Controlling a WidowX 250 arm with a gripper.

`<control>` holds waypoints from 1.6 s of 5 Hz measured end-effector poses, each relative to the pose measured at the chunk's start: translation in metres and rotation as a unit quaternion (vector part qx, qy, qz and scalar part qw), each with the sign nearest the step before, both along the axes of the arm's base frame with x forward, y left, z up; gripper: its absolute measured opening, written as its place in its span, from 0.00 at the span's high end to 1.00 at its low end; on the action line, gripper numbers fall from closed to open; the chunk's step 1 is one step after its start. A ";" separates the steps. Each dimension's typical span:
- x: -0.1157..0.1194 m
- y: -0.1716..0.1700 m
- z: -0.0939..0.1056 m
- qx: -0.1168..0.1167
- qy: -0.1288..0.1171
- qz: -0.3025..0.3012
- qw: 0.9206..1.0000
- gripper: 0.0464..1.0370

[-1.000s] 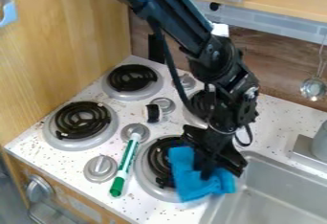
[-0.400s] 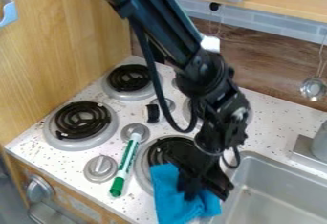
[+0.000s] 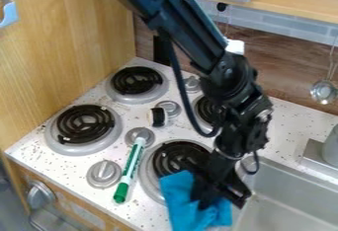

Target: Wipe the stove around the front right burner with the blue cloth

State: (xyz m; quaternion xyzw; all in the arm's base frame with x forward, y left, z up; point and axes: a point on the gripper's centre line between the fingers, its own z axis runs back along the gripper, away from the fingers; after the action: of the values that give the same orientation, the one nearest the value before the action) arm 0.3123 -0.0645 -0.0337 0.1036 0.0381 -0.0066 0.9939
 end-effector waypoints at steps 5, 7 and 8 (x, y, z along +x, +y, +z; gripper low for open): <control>0.075 0.019 0.014 -0.009 -0.050 0.047 0.998 0.96; 0.097 0.027 0.027 -0.007 -0.079 0.056 0.995 0.93; 0.091 0.031 0.020 -0.007 -0.072 0.059 0.996 0.74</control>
State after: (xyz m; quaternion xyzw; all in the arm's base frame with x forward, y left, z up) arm 0.4034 -0.0336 -0.0142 0.0941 -0.0275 0.0596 0.9934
